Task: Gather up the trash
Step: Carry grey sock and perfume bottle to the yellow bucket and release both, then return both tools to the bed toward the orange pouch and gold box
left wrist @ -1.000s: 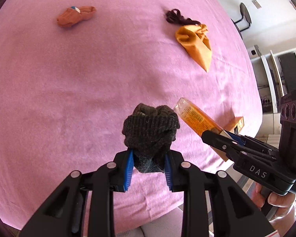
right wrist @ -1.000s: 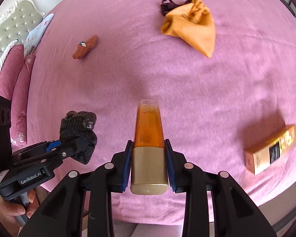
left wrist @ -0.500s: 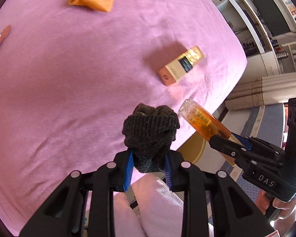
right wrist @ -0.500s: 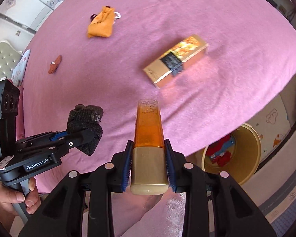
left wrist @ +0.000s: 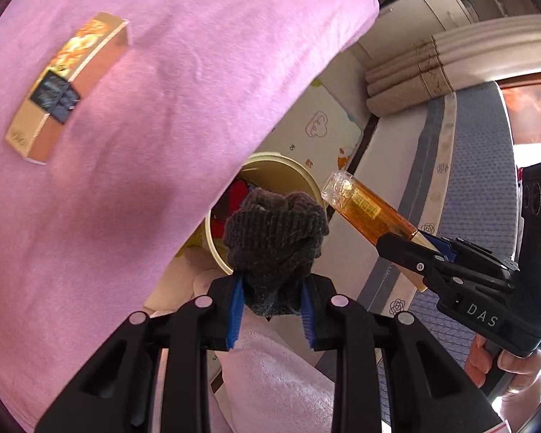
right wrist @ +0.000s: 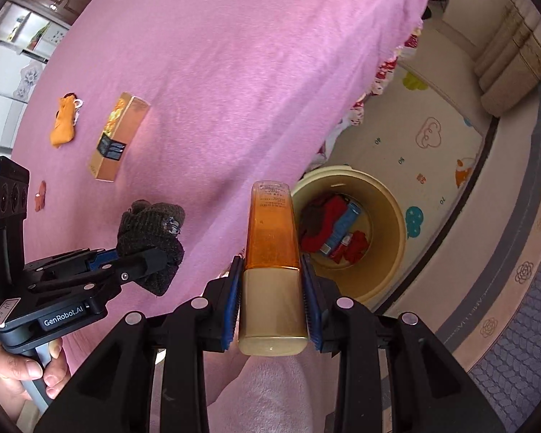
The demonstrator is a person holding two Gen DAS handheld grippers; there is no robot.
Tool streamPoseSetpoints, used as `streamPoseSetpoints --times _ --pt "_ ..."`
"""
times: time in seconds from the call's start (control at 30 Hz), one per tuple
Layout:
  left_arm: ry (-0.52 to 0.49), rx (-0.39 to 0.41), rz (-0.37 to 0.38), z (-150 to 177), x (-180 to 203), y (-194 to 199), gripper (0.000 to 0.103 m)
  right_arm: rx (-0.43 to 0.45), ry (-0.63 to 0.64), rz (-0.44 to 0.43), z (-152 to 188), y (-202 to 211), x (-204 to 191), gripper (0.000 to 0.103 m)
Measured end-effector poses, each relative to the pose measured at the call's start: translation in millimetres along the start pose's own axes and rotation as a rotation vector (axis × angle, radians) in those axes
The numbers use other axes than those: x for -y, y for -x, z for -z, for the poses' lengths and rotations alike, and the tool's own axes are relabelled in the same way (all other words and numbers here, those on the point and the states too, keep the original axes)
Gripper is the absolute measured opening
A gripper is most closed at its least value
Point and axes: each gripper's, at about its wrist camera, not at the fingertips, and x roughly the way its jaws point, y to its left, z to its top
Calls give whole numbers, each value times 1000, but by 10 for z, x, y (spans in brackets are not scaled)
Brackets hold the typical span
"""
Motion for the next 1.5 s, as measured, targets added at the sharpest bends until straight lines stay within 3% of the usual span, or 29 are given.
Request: streamPoseSetpoints --times 0.33,0.47,0.57,0.9,1.23,1.5 --pt "-100 -126 -3 -242 484 -662 30 -18 -140 1 41 -139 775 31" --pt "-123 -154 -17 -321 548 -806 58 -42 -200 -29 20 -202 998 34" --pt "-141 -176 -33 -345 568 -906 65 -42 -218 -27 24 -206 1094 34" --pt "-146 -187 -46 -394 545 -950 67 -68 -240 -21 62 -249 1174 34" --pt "-110 -106 -33 -408 327 -550 67 -48 -167 -3 -112 -140 814 34" --pt "-4 -6 -28 -258 -195 25 67 -40 -35 -19 -293 -88 35 34"
